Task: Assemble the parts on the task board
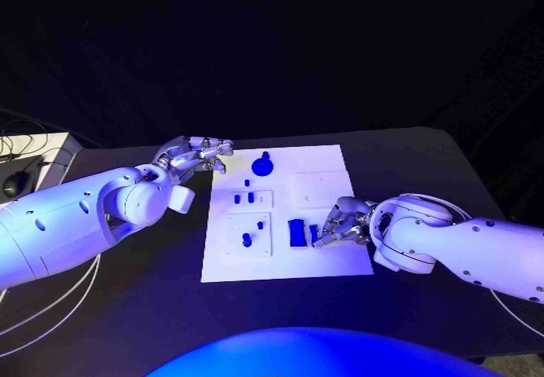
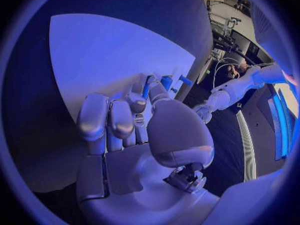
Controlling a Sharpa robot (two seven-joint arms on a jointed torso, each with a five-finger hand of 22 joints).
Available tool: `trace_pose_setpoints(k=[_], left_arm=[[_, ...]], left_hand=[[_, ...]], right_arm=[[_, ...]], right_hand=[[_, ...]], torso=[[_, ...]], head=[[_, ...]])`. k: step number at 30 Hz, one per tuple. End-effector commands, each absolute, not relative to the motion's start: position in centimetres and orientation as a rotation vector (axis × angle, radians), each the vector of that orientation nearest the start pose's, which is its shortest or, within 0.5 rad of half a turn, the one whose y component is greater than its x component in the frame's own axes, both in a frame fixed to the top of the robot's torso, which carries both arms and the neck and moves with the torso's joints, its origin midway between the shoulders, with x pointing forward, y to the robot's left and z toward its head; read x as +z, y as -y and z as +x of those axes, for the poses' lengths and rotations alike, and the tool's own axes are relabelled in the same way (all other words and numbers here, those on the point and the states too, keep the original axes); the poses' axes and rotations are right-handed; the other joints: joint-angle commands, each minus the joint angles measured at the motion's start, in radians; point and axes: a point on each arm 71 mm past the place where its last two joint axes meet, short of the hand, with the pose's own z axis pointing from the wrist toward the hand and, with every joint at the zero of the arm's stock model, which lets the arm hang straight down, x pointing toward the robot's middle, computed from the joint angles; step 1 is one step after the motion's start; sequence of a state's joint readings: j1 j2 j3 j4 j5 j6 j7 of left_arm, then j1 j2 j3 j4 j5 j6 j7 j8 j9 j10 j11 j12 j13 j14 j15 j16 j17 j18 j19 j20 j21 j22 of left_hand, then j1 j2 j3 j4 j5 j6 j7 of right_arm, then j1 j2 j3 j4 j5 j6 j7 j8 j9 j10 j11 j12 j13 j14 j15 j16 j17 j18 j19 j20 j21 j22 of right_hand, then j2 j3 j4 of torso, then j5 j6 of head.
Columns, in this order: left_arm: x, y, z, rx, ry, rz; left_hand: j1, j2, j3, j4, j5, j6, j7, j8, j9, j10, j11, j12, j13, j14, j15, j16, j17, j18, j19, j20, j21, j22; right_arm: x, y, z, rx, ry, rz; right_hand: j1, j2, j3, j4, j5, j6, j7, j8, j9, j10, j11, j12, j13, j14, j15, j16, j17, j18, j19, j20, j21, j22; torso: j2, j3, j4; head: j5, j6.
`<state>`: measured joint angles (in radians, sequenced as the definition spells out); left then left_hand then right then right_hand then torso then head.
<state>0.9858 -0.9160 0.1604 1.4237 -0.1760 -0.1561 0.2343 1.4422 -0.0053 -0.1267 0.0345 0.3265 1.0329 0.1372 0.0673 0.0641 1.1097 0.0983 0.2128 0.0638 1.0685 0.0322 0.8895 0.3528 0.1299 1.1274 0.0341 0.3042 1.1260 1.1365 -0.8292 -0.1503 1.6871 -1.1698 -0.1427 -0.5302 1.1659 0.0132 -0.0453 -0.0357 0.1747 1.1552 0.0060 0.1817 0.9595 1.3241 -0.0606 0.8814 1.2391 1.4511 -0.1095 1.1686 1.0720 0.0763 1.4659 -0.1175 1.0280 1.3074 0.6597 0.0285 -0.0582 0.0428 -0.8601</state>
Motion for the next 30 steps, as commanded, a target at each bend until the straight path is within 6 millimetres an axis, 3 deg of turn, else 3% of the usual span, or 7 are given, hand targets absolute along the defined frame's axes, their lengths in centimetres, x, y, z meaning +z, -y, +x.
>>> trace_pose_setpoints(k=[1,14,17,25,26,28,30], left_arm=[[-22.4,-27.1,48.5,-1.449,-1.557,-1.166],[-22.4,-27.1,48.5,-1.450,-1.558,-1.166],[-22.4,-27.1,48.5,-1.450,-1.558,-1.166],[-22.5,-27.2,48.7,-1.451,-1.546,-1.171],[-22.5,-27.2,48.7,-1.451,-1.544,-1.173],[-22.5,-27.3,48.8,-1.450,-1.537,-1.177],[-22.6,-27.4,48.9,-1.450,-1.530,-1.180]], left_hand=[[0.001,0.002,-0.004,-0.002,-0.001,-0.005,0.001,0.003,0.001,-0.009,0.001,0.005,0.001,-0.003,0.003,-0.005,0.000,-0.005,0.004,0.002,-0.007,0.001],[0.001,0.002,-0.004,-0.002,-0.001,-0.005,0.001,0.003,0.001,-0.009,0.001,0.005,0.001,-0.003,0.003,-0.005,0.000,-0.005,0.004,0.002,-0.007,0.001],[0.000,0.003,-0.005,-0.001,-0.001,-0.005,0.002,0.003,0.001,-0.009,0.001,0.005,0.001,-0.004,0.004,-0.006,0.000,-0.005,0.004,0.003,-0.009,0.002],[-0.003,0.001,-0.007,0.001,-0.001,-0.006,0.001,0.003,0.001,-0.010,0.001,0.005,0.001,-0.006,0.004,-0.008,-0.001,-0.005,0.003,0.004,-0.011,0.001],[-0.003,0.001,-0.007,0.001,-0.001,-0.006,0.001,0.003,0.001,-0.010,0.001,0.005,0.001,-0.006,0.004,-0.008,-0.001,-0.005,0.003,0.004,-0.011,0.001],[-0.003,0.001,-0.007,0.001,-0.001,-0.005,0.000,0.004,0.001,-0.010,0.001,0.005,0.001,-0.007,0.004,-0.008,-0.002,-0.005,0.002,0.005,-0.013,0.000],[-0.004,0.002,-0.007,0.002,-0.001,0.000,-0.002,0.005,0.001,-0.009,0.000,0.006,0.001,-0.009,0.005,-0.010,-0.002,-0.005,0.001,0.006,-0.014,-0.001]], right_arm=[[-26.8,17.1,41.6,0.462,-2.239,0.142],[-26.6,17.2,41.5,0.508,-2.213,0.176],[-26.1,17.2,41.6,0.642,-2.155,0.251],[-24.0,17.4,42.5,0.971,-1.863,0.424],[-23.8,17.5,42.6,0.990,-1.832,0.441],[-23.3,18.0,43.0,1.029,-1.761,0.484],[-22.9,18.4,43.4,1.054,-1.711,0.517]], right_hand=[[-0.002,0.009,0.003,-0.004,0.022,-0.001,-0.006,0.008,0.000,0.005,-0.001,0.005,0.001,0.003,-0.004,0.001,0.001,-0.018,0.053,-0.008,0.004,0.143],[-0.012,0.002,-0.006,-0.011,0.066,-0.001,-0.006,0.010,-0.006,0.004,-0.001,0.003,0.001,0.002,-0.004,0.000,0.000,-0.019,0.052,-0.009,0.002,0.143],[-0.040,-0.021,-0.024,0.020,0.055,-0.015,0.004,0.005,-0.007,-0.010,0.006,-0.011,-0.004,0.000,0.002,-0.010,-0.009,-0.016,0.048,-0.005,-0.018,0.138],[-0.044,-0.017,-0.040,0.063,0.036,-0.040,0.022,-0.024,-0.028,-0.046,0.020,-0.060,-0.033,-0.006,0.011,-0.061,-0.058,-0.006,0.037,0.005,-0.101,0.121],[-0.043,-0.018,-0.041,0.067,0.035,-0.039,0.025,-0.035,-0.038,-0.048,0.022,-0.062,-0.035,-0.006,0.013,-0.065,-0.061,-0.005,0.038,0.007,-0.107,0.120],[-0.053,-0.019,-0.072,0.084,0.068,-0.038,0.046,-0.106,-0.139,-0.061,0.034,-0.072,-0.044,-0.007,0.021,-0.081,-0.074,0.001,0.036,0.016,-0.141,0.114],[-0.047,-0.004,-0.111,0.083,0.066,-0.048,0.057,-0.116,-0.240,-0.071,0.043,-0.081,-0.058,-0.008,0.028,-0.092,-0.081,0.007,0.037,0.023,-0.174,0.110]], torso=[[0.000,0.0000,0.0004],[0.000,0.0013,-0.0005],[0.000,0.0011,-0.0010],[-0.002,0.0004,0.0001],[-0.003,0.0002,0.0005],[-0.004,-0.0005,0.0009],[-0.007,-0.0017,0.0003]], head=[[0.001,-0.001],[0.002,0.001],[0.003,0.006],[0.003,0.022],[0.003,0.025],[0.004,0.030],[0.005,0.037]])
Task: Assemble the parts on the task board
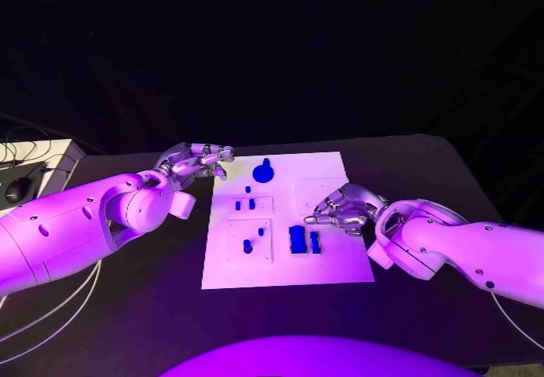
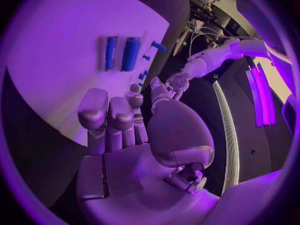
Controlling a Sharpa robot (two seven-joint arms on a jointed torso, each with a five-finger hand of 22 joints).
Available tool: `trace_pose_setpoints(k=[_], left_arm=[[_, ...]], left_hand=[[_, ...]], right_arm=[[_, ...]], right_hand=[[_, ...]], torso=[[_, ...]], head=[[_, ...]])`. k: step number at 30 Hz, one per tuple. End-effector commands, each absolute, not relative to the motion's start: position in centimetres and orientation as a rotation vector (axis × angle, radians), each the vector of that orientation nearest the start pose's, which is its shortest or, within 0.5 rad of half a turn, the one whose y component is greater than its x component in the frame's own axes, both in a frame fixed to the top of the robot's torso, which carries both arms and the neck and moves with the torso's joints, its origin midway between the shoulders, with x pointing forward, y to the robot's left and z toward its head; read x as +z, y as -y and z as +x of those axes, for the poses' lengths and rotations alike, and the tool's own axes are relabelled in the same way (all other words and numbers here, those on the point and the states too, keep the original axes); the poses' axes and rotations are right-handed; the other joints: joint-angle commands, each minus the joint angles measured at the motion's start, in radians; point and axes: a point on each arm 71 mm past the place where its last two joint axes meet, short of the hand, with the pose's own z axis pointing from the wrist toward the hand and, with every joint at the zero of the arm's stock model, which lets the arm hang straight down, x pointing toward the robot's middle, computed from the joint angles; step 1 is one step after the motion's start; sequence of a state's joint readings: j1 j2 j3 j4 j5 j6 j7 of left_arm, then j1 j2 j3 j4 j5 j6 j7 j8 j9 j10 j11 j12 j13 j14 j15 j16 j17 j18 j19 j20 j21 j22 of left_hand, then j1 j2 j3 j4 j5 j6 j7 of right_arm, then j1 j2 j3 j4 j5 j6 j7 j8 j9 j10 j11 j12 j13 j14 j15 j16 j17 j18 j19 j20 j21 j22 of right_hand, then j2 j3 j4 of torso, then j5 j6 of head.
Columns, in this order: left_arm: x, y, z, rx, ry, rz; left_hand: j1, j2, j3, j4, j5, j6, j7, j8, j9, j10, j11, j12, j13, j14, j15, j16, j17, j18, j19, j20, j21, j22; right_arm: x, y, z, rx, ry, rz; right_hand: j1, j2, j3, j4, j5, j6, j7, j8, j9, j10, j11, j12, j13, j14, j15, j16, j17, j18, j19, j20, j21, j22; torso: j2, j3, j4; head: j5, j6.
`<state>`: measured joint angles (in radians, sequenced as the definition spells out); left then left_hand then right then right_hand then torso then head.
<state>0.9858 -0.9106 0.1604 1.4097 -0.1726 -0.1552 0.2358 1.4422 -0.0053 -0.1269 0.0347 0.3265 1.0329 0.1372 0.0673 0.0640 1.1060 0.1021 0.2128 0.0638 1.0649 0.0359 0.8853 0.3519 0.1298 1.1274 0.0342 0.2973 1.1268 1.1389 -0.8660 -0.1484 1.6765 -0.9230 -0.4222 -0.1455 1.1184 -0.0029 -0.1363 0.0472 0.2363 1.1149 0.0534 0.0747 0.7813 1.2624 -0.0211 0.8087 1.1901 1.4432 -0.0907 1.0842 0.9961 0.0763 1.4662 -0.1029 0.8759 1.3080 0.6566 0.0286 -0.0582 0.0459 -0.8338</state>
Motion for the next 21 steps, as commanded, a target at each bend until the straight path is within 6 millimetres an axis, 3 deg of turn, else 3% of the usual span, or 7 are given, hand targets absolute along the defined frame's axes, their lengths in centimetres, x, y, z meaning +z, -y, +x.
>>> trace_pose_setpoints(k=[1,4,8,10,16,20,21], left_arm=[[-22.6,-27.4,48.9,-1.450,-1.524,-1.182],[-22.6,-27.6,49.1,-1.450,-1.504,-1.188],[-22.7,-27.8,49.5,-1.452,-1.451,-1.195],[-22.7,-27.9,49.7,-1.455,-1.417,-1.199],[-22.8,-27.8,50.1,-1.462,-1.328,-1.207],[-23.1,-27.5,50.4,-1.462,-1.288,-1.211],[-23.1,-27.4,50.4,-1.461,-1.279,-1.212]], left_hand=[[-0.003,0.003,-0.006,0.001,-0.001,0.006,-0.006,0.007,0.001,-0.005,-0.005,0.005,0.000,-0.007,0.001,-0.011,-0.004,-0.005,-0.001,0.006,-0.010,-0.004],[-0.002,0.006,-0.005,0.003,-0.002,0.020,-0.010,0.008,0.001,-0.011,-0.001,-0.009,-0.001,-0.016,0.005,-0.040,-0.018,-0.008,-0.012,0.009,-0.025,-0.016],[-0.002,0.008,-0.002,0.013,-0.003,0.029,-0.011,0.000,0.001,0.006,0.006,-0.063,-0.002,-0.027,0.023,-0.209,-0.097,-0.015,-0.055,0.035,-0.108,-0.096],[-0.002,0.007,-0.001,0.017,-0.004,0.014,-0.013,-0.004,-0.001,0.010,0.017,-0.090,-0.003,-0.086,0.052,-0.342,-0.152,-0.029,-0.116,0.062,-0.174,-0.149],[-0.010,0.003,-0.023,0.006,-0.086,-0.059,-0.027,-0.007,-0.004,-0.002,0.046,-0.154,-0.004,-0.070,0.119,-0.788,-0.280,-0.045,-0.280,0.152,-0.238,-0.491],[-0.022,0.005,-0.029,-0.013,-0.117,-0.126,-0.042,-0.010,-0.007,-0.061,0.055,-0.155,-0.005,-0.146,0.144,-0.823,-0.289,-0.036,-0.336,0.195,-0.235,-0.727],[-0.024,0.000,-0.031,-0.015,-0.126,-0.137,-0.047,-0.011,-0.008,-0.085,0.054,-0.151,-0.004,-0.225,0.143,-0.826,-0.292,-0.036,-0.355,0.207,-0.236,-0.764]], right_arm=[[-22.8,18.8,43.7,1.068,-1.681,0.540],[-22.5,19.8,44.6,1.094,-1.613,0.595],[-22.4,21.7,46.3,1.106,-1.518,0.671],[-22.5,23.0,47.5,1.096,-1.467,0.703],[-22.6,26.1,50.8,1.056,-1.361,0.797],[-22.9,27.3,52.3,1.051,-1.327,0.834],[-22.9,27.5,52.6,1.053,-1.321,0.838]], right_hand=[[0.004,0.013,-0.025,-0.001,0.004,-0.015,0.016,-0.008,-0.100,-0.015,0.007,-0.012,-0.014,-0.001,0.011,-0.010,-0.006,0.010,0.037,0.009,-0.038,0.107],[0.013,0.022,-0.033,-0.011,0.012,-0.022,0.025,-0.008,-0.219,-0.038,0.013,-0.054,-0.059,-0.004,0.016,-0.051,-0.035,0.019,0.030,0.016,-0.125,0.090],[0.039,0.032,-0.027,-0.044,0.020,-0.045,0.042,-0.005,-0.273,-0.097,0.027,-0.162,-0.166,-0.048,0.029,-0.226,-0.162,0.043,-0.036,0.031,-0.561,-0.048],[0.061,0.036,-0.020,-0.067,0.017,-0.051,0.052,-0.001,-0.321,-0.114,0.031,-0.221,-0.266,-0.068,0.045,-0.333,-0.216,0.036,-0.057,0.042,-0.713,-0.158],[0.116,0.060,0.029,-0.106,-0.006,-0.089,0.080,-0.005,-0.468,-0.149,0.071,-0.395,-0.536,-0.146,0.082,-0.571,-0.326,0.008,-0.172,0.083,-0.809,-0.368],[0.136,0.067,0.051,-0.126,-0.035,-0.111,0.095,-0.011,-0.570,-0.140,0.107,-0.585,-0.824,-0.198,0.124,-0.764,-0.437,-0.004,-0.291,0.125,-0.809,-0.533],[0.142,0.069,0.056,-0.130,-0.043,-0.110,0.098,-0.012,-0.591,-0.134,0.115,-0.624,-0.894,-0.212,0.136,-0.815,-0.480,-0.006,-0.325,0.138,-0.810,-0.580]], torso=[[-0.006,-0.0026,-0.0003],[-0.014,-0.0068,-0.0024],[-0.026,-0.0134,-0.0077],[-0.031,-0.0163,-0.0093],[-0.042,-0.0174,-0.0120],[-0.050,-0.0167,-0.0124],[-0.052,-0.0165,-0.0124]], head=[[0.002,0.015],[0.003,0.026],[0.006,0.052],[0.008,0.078],[0.019,0.122],[0.024,0.138],[0.024,0.139]])
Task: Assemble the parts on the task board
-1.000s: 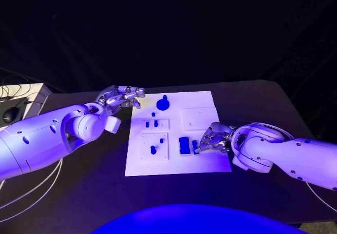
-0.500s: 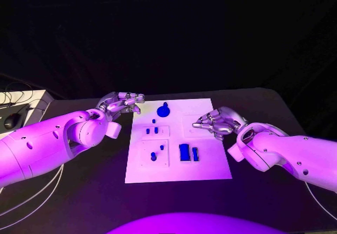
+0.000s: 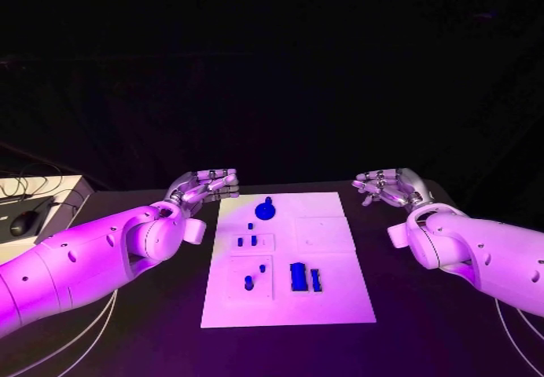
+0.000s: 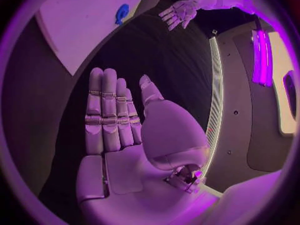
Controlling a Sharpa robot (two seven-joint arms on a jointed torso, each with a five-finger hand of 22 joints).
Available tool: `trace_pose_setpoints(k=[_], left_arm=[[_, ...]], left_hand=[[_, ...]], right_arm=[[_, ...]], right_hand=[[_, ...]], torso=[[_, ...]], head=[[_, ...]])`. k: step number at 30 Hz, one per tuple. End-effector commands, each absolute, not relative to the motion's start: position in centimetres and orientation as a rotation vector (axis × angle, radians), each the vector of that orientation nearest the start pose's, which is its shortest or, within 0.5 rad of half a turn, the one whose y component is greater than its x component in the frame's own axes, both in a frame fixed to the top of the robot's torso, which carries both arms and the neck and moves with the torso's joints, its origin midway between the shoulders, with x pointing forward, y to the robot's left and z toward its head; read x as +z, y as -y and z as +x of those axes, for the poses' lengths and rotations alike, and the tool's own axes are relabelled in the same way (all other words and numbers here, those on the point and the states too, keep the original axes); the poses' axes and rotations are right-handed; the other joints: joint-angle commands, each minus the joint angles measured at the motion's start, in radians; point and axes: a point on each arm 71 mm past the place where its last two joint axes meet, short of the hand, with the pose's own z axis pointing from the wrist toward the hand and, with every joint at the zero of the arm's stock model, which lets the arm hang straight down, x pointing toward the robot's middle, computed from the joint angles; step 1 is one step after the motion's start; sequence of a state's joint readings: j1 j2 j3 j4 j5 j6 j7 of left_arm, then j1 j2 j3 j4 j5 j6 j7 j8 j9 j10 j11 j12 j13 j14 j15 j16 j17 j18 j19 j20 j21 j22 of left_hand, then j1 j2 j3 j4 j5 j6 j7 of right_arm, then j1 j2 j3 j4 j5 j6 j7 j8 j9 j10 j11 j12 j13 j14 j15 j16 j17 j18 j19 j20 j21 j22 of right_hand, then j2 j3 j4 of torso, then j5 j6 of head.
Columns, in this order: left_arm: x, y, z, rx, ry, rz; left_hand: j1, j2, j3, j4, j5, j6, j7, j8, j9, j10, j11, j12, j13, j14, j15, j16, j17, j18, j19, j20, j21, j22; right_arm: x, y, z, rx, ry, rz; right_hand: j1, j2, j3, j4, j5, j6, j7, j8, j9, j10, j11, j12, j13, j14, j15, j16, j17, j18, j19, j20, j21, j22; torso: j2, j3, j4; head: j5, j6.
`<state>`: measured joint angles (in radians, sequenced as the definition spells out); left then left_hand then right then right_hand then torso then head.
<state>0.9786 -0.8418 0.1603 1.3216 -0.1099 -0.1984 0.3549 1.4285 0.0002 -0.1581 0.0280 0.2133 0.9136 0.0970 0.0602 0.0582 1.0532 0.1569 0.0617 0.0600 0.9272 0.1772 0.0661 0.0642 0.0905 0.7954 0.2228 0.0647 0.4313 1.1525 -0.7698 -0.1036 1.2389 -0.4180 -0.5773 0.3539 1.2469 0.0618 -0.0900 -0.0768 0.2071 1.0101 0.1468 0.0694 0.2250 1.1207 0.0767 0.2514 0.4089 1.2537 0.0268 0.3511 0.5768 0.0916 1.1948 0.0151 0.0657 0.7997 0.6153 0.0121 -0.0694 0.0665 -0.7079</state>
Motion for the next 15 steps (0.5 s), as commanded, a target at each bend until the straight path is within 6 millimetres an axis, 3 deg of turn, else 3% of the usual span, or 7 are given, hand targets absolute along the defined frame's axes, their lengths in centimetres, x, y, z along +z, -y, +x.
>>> trace_pose_setpoints(k=[1,3,4,5,10,13,15], left_arm=[[-23.2,-27.4,50.4,-1.460,-1.274,-1.213],[-23.3,-27.3,50.5,-1.457,-1.264,-1.214],[-23.6,-27.1,50.4,-1.450,-1.348,-1.219],[-23.6,-27.0,50.4,-1.450,-1.348,-1.219],[-23.5,-26.4,50.2,-1.435,-1.335,-1.220],[-23.4,-25.7,49.9,-1.419,-1.321,-1.221],[-23.3,-24.9,49.6,-1.399,-1.307,-1.222]], left_hand=[[-0.014,-0.013,0.001,-0.013,-0.017,-0.026,-0.008,-0.006,-0.003,-0.045,-0.001,0.000,-0.002,-0.126,0.002,-0.009,-0.007,0.030,-0.028,0.039,0.004,-0.160],[-0.013,-0.009,0.006,-0.013,-0.012,-0.035,-0.012,-0.005,-0.002,-0.070,-0.004,-0.001,-0.002,-0.204,0.002,-0.015,-0.012,0.042,-0.053,0.056,-0.001,-0.221],[-0.436,0.000,0.158,-0.028,-0.213,-0.914,-0.097,-0.060,-0.058,-1.053,-0.157,-0.062,-0.060,-0.927,-0.177,-0.066,-0.064,-0.090,-0.795,-0.223,-0.065,-0.431],[-0.442,0.000,0.158,-0.028,-0.213,-0.914,-0.097,-0.060,-0.058,-1.053,-0.157,-0.062,-0.060,-0.927,-0.177,-0.066,-0.064,-0.090,-0.795,-0.223,-0.065,-0.431],[-0.622,0.000,0.158,-0.028,-0.213,-0.914,-0.097,-0.060,-0.058,-1.053,-0.157,-0.062,-0.060,-0.927,-0.177,-0.066,-0.064,-0.090,-0.795,-0.223,-0.065,-0.431],[-0.709,0.000,0.158,-0.028,-0.213,-0.914,-0.097,-0.060,-0.058,-1.053,-0.157,-0.062,-0.060,-0.927,-0.177,-0.066,-0.064,-0.090,-0.795,-0.223,-0.065,-0.431],[-1.428,0.000,0.158,-0.028,-0.213,-0.914,-0.097,-0.060,-0.058,-1.053,-0.157,-0.062,-0.060,-0.927,-0.177,-0.066,-0.064,-0.090,-0.795,-0.223,-0.065,-0.431]], right_arm=[[-22.9,27.6,52.9,1.056,-1.317,0.840],[-23.0,27.8,53.2,1.063,-1.312,0.842],[-23.1,27.9,53.1,0.974,-1.342,0.821],[-23.1,27.9,53.1,0.975,-1.341,0.822],[-23.1,26.9,52.5,1.008,-1.325,0.859],[-23.1,25.9,51.8,1.044,-1.307,0.902],[-23.1,24.7,51.0,1.082,-1.288,0.951]], right_hand=[[0.017,0.007,0.015,-0.009,-0.020,-0.007,0.006,-0.007,-0.052,0.009,0.025,-0.097,-0.168,-0.037,0.029,-0.128,-0.103,-0.022,-0.085,0.033,0.000,-0.114],[0.027,0.011,0.029,-0.019,-0.024,0.000,0.006,-0.006,-0.094,0.047,0.031,-0.139,-0.297,-0.005,0.041,-0.219,-0.207,-0.011,-0.098,0.055,-0.005,-0.222],[-0.360,-0.062,0.090,0.077,-0.207,-0.308,-0.147,-0.069,-0.225,-0.314,-0.077,-0.251,-0.409,-0.387,-0.027,-0.351,-0.577,-0.092,-0.425,-0.015,-0.066,-0.800],[-0.361,-0.062,0.090,0.077,-0.207,-1.010,-0.147,-0.069,-0.225,-0.317,-0.077,-0.251,-0.409,-0.394,-0.027,-0.351,-0.577,-0.092,-0.438,-0.015,-0.066,-0.800],[-0.518,-0.062,0.090,0.077,-0.207,-1.010,-0.147,-0.069,-0.225,-1.121,-0.077,-0.251,-0.409,-0.551,-0.027,-0.351,-0.577,-0.092,-1.195,-0.015,-0.066,-0.800],[-1.247,-0.062,0.090,0.077,-0.207,-1.010,-0.147,-0.069,-0.225,-1.121,-0.077,-0.251,-0.409,-1.254,-0.027,-0.351,-0.577,-0.092,-1.195,-0.015,-0.066,-0.800],[-1.247,-0.062,0.090,0.077,-0.207,-1.010,-0.147,-0.069,-0.225,-1.121,-0.077,-0.251,-0.409,-1.254,-0.027,-0.351,-0.577,-0.092,-1.195,-0.015,-0.066,-0.800]], torso=[[-0.012,0.0003,-0.0014],[-0.014,0.0014,-0.0010],[-0.008,0.0001,-0.0007],[-0.008,0.0000,-0.0003],[-0.021,-0.0026,0.0147],[-0.037,-0.0056,0.0319],[-0.052,-0.0084,0.0480]], head=[[0.004,0.015],[0.005,0.019],[0.003,0.013],[0.003,0.014],[-0.012,0.034],[-0.029,0.057],[-0.045,0.079]])
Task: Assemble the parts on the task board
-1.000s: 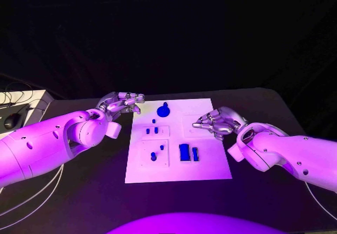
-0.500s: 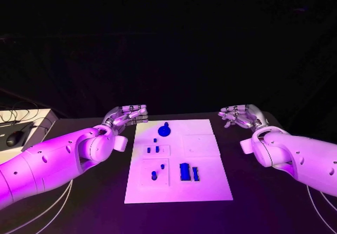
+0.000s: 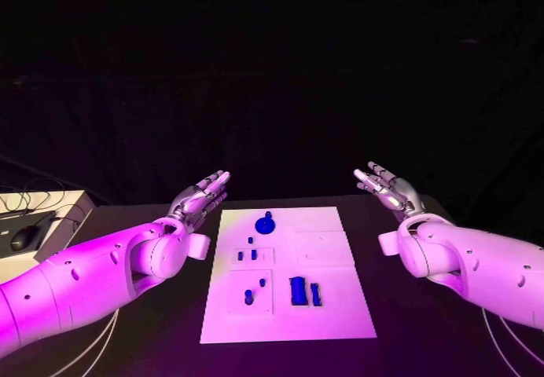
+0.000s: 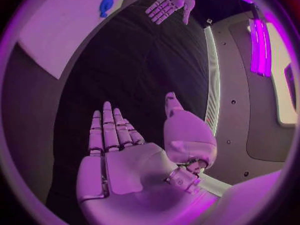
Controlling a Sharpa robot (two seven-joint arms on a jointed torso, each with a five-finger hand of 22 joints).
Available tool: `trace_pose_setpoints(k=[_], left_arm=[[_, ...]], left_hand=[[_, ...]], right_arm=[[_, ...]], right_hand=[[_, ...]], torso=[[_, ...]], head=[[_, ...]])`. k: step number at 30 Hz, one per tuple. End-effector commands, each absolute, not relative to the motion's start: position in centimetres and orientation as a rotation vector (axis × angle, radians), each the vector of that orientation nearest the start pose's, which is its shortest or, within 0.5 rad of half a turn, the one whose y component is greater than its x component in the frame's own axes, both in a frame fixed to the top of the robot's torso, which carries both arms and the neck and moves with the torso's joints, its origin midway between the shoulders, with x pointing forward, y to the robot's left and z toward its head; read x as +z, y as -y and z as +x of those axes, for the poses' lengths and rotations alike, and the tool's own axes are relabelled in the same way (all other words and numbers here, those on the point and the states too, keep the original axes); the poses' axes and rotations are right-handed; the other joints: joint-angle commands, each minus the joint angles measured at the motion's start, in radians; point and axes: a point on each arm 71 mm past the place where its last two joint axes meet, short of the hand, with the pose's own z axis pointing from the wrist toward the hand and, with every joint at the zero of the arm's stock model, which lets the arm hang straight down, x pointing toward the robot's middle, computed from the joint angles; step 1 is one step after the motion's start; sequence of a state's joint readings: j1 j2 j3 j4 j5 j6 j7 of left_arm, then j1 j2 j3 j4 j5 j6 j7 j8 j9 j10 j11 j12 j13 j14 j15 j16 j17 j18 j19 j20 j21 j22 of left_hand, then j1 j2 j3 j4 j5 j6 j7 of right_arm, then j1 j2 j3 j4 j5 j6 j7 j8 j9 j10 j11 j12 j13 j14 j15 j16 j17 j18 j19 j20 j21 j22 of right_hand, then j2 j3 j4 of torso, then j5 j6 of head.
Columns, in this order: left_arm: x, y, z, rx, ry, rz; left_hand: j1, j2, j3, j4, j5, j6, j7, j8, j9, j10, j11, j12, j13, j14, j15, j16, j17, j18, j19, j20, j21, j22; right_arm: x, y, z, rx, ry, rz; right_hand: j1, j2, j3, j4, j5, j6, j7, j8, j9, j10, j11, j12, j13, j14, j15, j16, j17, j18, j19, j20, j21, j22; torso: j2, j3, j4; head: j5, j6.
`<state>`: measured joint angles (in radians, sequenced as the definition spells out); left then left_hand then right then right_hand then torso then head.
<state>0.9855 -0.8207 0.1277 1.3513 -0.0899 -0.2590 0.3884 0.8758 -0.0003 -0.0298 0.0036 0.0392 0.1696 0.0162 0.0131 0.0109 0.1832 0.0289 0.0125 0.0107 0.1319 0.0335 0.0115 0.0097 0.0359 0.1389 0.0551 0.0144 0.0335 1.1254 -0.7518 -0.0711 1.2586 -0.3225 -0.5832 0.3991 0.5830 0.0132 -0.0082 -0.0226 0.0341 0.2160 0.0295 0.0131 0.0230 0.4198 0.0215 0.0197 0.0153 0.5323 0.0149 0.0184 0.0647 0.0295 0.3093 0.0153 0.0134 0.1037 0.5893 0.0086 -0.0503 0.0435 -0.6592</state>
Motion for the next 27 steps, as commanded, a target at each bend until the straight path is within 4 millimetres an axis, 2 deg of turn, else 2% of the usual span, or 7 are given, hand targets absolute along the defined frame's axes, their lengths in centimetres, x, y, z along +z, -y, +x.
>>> trace_pose_setpoints(k=[1,3,6,15,27], left_arm=[[-23.3,-24.5,49.5,-1.390,-1.300,-1.222],[-23.1,-23.7,49.1,-1.369,-1.286,-1.222],[-22.9,-22.2,48.3,-1.326,-1.260,-1.221],[-22.5,-19.6,46.5,-1.243,-1.223,-1.211],[-22.4,-19.2,46.2,-1.229,-1.218,-1.209]], left_hand=[[-0.876,0.000,0.030,-0.004,-0.039,-0.170,-0.016,-0.013,-0.011,-0.183,-0.029,-0.013,-0.011,-0.132,-0.034,-0.011,-0.010,-0.036,-0.139,-0.055,-0.014,-0.034],[-0.876,0.000,0.030,-0.004,-0.039,-0.170,-0.016,-0.013,-0.011,-0.183,-0.029,-0.013,-0.011,-0.132,-0.034,-0.011,-0.010,-0.036,-0.139,-0.055,-0.014,-0.034],[-0.876,0.000,0.030,-0.004,-0.039,-0.170,-0.016,-0.013,-0.011,-0.183,-0.029,-0.013,-0.011,-0.132,-0.034,-0.011,-0.010,-0.036,-0.139,-0.055,-0.014,-0.034],[-0.876,0.000,0.030,-0.004,-0.039,-0.170,-0.016,-0.013,-0.011,-0.183,-0.029,-0.013,-0.011,-0.132,-0.034,-0.011,-0.010,-0.036,-0.139,-0.055,-0.014,-0.034],[-0.876,0.000,0.030,-0.004,-0.039,-0.170,-0.016,-0.013,-0.011,-0.183,-0.029,-0.013,-0.011,-0.132,-0.034,-0.011,-0.010,-0.036,-0.139,-0.055,-0.014,-0.034]], right_arm=[[-23.1,24.1,50.6,1.098,-1.280,0.974],[-23.0,23.0,49.6,1.133,-1.263,1.027],[-22.8,21.3,48.2,1.179,-1.240,1.107],[-22.4,19.3,46.2,1.229,-1.218,1.208],[-22.4,19.2,46.2,1.229,-1.218,1.209]], right_hand=[[-0.583,-0.013,0.008,0.023,-0.034,-0.216,-0.029,-0.013,-0.023,-0.420,-0.022,-0.020,-0.015,-0.532,-0.015,-0.018,-0.065,-0.029,-0.309,-0.015,-0.013,-0.104],[-0.583,-0.013,0.008,0.023,-0.034,-0.216,-0.029,-0.013,-0.023,-0.420,-0.022,-0.020,-0.015,-0.532,-0.015,-0.018,-0.065,-0.029,-0.309,-0.015,-0.013,-0.104],[-0.583,-0.013,0.008,0.023,-0.034,-0.216,-0.029,-0.013,-0.023,-0.420,-0.022,-0.020,-0.015,-0.532,-0.015,-0.018,-0.065,-0.029,-0.309,-0.015,-0.013,-0.104],[-0.583,-0.013,0.008,0.023,-0.034,-0.216,-0.029,-0.013,-0.023,-0.420,-0.022,-0.020,-0.015,-0.532,-0.015,-0.018,-0.065,-0.029,-0.309,-0.015,-0.013,-0.104],[-0.583,-0.013,0.008,0.023,-0.034,-0.216,-0.029,-0.013,-0.023,-0.420,-0.022,-0.020,-0.015,-0.532,-0.015,-0.018,-0.065,-0.029,-0.309,-0.015,-0.013,-0.104]], torso=[[-0.030,-0.0058,0.0341],[-0.038,-0.0072,0.0424],[-0.045,-0.0085,0.0498],[-0.045,-0.0086,0.0503],[-0.045,-0.0086,0.0503]], head=[[-0.027,0.037],[-0.036,0.048],[-0.043,0.059],[-0.044,0.059],[-0.044,0.059]])
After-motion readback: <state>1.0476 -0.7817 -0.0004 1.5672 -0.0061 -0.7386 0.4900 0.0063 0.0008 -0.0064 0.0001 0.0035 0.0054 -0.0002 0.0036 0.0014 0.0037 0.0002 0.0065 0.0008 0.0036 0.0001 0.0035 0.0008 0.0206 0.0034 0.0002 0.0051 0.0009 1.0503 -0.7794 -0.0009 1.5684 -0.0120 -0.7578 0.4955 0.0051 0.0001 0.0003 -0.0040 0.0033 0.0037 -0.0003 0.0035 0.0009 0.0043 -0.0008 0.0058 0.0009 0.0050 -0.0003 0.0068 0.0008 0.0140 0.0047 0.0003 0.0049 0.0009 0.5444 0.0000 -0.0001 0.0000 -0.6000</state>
